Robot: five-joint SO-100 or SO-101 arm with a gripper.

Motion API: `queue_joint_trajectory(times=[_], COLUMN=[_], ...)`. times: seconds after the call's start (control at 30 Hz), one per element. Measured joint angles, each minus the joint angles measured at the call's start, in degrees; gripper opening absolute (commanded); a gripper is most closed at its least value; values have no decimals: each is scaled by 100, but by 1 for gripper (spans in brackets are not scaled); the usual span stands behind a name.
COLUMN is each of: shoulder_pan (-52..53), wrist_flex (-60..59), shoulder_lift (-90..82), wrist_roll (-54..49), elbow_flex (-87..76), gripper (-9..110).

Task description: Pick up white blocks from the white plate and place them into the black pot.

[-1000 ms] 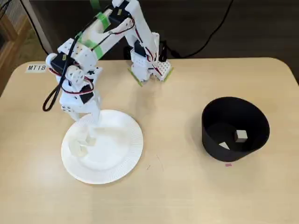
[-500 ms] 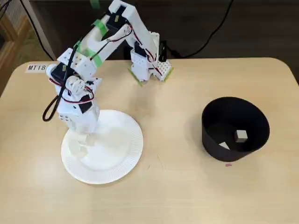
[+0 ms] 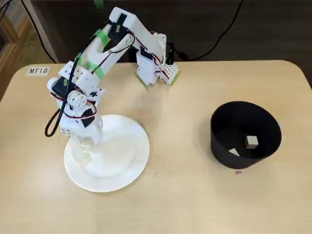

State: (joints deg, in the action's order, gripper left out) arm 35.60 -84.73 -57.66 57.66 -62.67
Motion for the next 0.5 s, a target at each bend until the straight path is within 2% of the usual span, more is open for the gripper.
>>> queue_joint_trajectory(times=[0.13, 0.33, 0.5], shoulder_pan=[-9, -18, -18], wrist_flex=[18, -70, -650], shoulder_lift=[114, 158, 158], wrist_roll=[-44, -378, -1099], elbow_flex=[114, 404, 1424], gripper=[-2, -2, -2])
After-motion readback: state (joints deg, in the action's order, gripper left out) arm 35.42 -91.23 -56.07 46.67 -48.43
